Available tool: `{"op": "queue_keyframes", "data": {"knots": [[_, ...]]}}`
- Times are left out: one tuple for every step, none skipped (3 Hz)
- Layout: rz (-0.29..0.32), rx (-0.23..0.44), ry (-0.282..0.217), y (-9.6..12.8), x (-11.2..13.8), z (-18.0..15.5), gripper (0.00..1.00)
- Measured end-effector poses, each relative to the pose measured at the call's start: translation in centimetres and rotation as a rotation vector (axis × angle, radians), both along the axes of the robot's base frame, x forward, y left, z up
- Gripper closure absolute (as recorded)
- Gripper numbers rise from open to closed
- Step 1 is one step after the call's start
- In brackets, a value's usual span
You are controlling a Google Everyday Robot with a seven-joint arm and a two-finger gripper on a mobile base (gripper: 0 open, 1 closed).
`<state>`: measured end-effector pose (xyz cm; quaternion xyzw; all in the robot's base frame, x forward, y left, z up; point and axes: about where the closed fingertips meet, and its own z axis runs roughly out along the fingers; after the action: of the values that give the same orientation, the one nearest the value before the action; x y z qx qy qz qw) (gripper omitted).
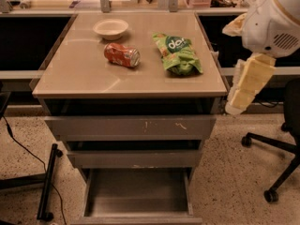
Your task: Place coke can into bottom drawer
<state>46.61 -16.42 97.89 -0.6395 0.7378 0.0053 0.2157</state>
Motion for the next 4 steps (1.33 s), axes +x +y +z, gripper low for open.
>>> {"op": "queue_keyframes", "data": {"knots": [[0.092,0.078,0.012,4.1,2.5,-0.8,0.0],[0.158,0.134,0.009,8.2,5.8,-0.7,0.0],[0.167,0.14,0.006,8.7,6.2,-0.6,0.0],[0.157,0.137,-0.006,8.2,7.3,-0.3,0.0]]}}
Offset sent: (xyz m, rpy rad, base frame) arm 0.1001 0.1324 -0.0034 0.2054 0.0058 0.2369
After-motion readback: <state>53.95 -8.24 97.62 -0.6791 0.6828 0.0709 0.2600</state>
